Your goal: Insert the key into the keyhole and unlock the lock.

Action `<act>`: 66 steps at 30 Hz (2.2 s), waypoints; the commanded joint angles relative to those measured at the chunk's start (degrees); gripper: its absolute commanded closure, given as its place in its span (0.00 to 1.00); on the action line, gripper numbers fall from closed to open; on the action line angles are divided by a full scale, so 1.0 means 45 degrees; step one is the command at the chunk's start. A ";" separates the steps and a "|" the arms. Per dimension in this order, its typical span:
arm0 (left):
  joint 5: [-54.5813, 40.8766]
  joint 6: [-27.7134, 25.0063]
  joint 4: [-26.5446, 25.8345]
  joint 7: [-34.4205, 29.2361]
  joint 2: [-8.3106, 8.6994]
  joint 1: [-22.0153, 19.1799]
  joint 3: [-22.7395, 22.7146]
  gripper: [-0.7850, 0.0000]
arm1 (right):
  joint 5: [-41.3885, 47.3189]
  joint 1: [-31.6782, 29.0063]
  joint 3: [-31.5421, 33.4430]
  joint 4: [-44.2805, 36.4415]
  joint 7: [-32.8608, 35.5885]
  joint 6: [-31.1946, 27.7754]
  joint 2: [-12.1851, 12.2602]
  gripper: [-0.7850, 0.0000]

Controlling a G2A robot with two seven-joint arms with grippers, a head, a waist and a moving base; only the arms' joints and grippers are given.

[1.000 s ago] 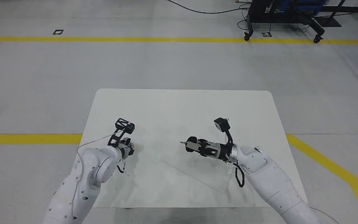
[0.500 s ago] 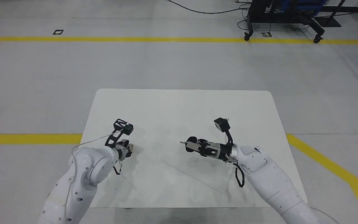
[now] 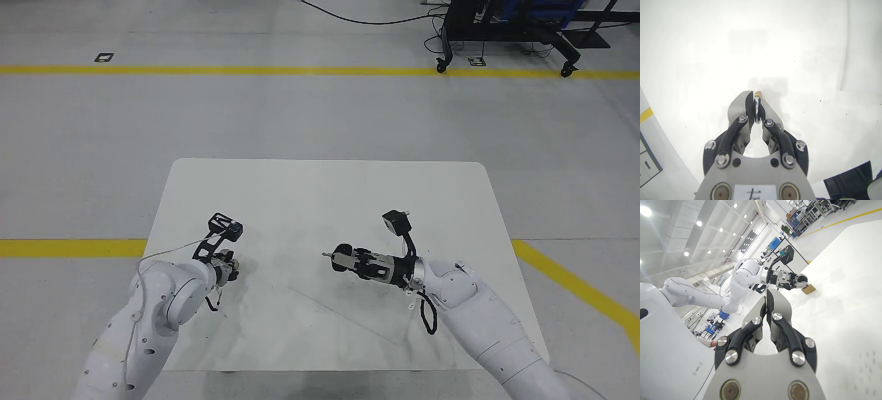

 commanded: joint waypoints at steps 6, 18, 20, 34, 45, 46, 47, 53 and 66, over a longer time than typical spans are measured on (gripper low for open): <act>0.0140 -0.0056 -0.0061 -0.0098 -0.0030 -0.0127 0.0130 1.00 | 0.0000 0.0000 0.0000 0.0000 0.0000 0.0000 0.0000 1.00; 0.0120 -0.0216 -0.0154 -0.0183 -0.0034 -0.0019 0.0055 0.77 | 0.0000 0.0000 0.0000 0.0000 0.0000 0.0000 0.0000 1.00; 0.0141 -0.0256 -0.0167 -0.0184 -0.0034 -0.0007 0.0052 0.76 | 0.0000 0.0000 0.0000 0.0000 0.0000 0.0000 0.0000 1.00; 0.0095 -0.0429 -0.0221 -0.0232 -0.0020 0.0190 -0.0113 1.00 | 0.0000 0.0000 0.0000 0.0000 0.0000 0.0000 0.0000 1.00; -0.1548 -0.0560 -0.0419 0.1487 -0.0031 0.0677 -0.0883 1.00 | 0.0000 0.0000 0.0000 0.0000 0.0000 0.0000 0.0000 1.00; -0.2288 -0.0626 -0.0470 0.2006 -0.0044 0.0783 -0.1134 1.00 | 0.0000 0.0000 0.0000 0.0000 0.0000 0.0000 0.0000 1.00; -0.2950 -0.0745 -0.0445 0.2431 -0.0047 0.0896 -0.1391 1.00 | 0.0000 0.0000 0.0000 0.0000 0.0000 0.0000 0.0000 1.00; -0.6488 -0.2408 -0.0379 0.4376 -0.0059 0.1256 -0.2483 1.00 | 0.0000 0.0000 0.0000 0.0000 0.0000 0.0000 0.0000 1.00; -1.2077 -0.2751 0.0922 0.4407 -0.0287 0.0260 -0.1915 1.00 | 0.0094 -0.0055 -0.0089 -0.0135 -0.0097 0.0106 -0.0022 1.00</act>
